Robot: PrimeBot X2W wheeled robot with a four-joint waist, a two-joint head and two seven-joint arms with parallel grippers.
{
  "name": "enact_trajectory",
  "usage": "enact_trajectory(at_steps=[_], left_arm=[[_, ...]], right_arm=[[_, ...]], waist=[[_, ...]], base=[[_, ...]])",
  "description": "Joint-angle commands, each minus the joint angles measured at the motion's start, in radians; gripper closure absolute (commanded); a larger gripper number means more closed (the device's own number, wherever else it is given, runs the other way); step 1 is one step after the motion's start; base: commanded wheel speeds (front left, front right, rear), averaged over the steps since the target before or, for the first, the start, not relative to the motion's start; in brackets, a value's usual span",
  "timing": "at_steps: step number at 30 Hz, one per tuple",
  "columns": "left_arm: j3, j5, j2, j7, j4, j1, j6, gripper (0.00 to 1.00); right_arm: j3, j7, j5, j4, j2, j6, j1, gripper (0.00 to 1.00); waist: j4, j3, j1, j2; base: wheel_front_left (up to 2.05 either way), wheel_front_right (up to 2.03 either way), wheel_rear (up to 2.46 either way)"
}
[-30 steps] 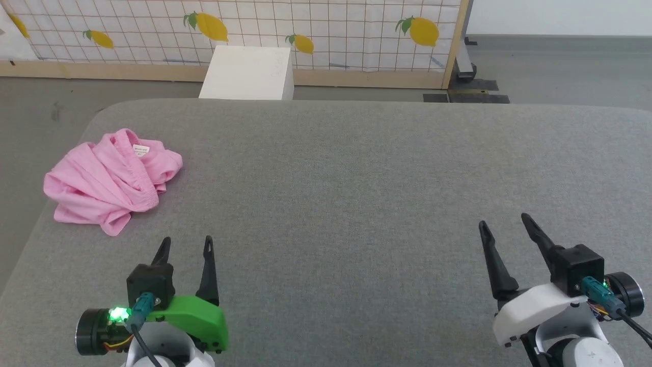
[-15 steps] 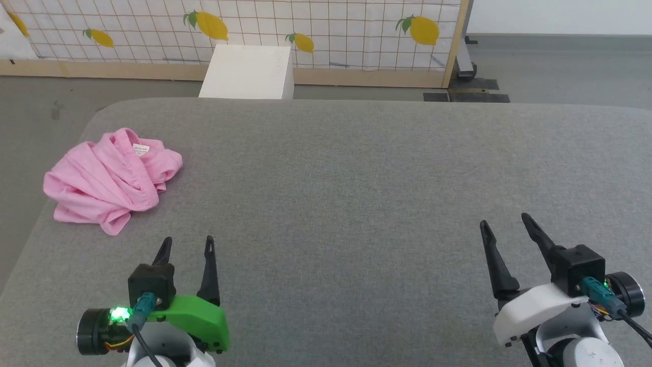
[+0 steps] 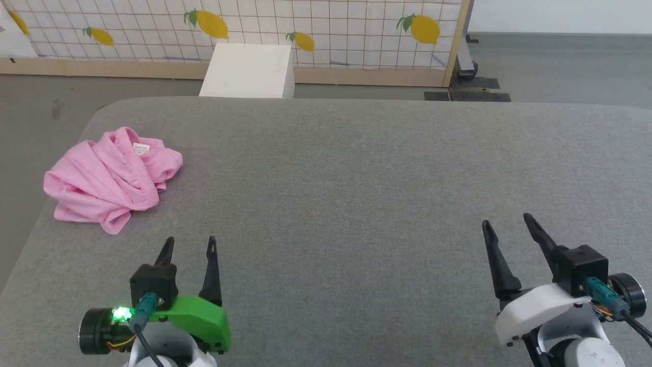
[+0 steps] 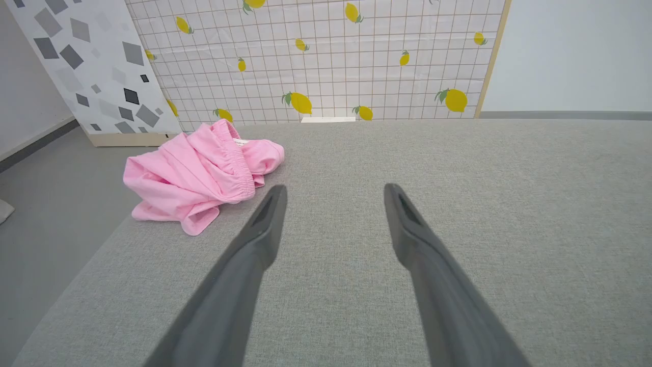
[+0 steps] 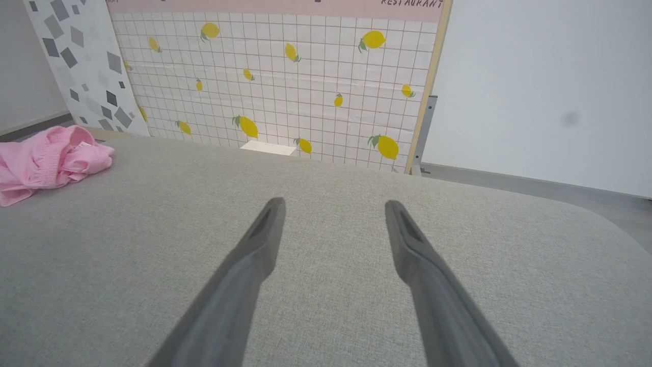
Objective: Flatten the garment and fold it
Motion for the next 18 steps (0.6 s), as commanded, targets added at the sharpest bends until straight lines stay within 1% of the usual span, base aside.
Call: enact_trajectory(at_steps=[1,18], left_arm=[[-0.003,-0.001,0.006,-0.005,0.004,-0.004,-0.004,0.00],[-0.012,-0.013,0.014,-0.008,0.007,-0.008,-0.005,0.00]], right_arm=[[-0.001,-0.009,0.006,0.004,0.001,0.000,-0.001,0.00],[-0.006,-0.018,0.025,0.011,0.001,-0.001,-0.007,0.00]], waist=[[-0.001,0.000,0.0000,0.0000],[-0.004,0.003,0.0000,0.0000]], base=[[0.00,0.00,0.00],[0.00,0.00,0.00]])
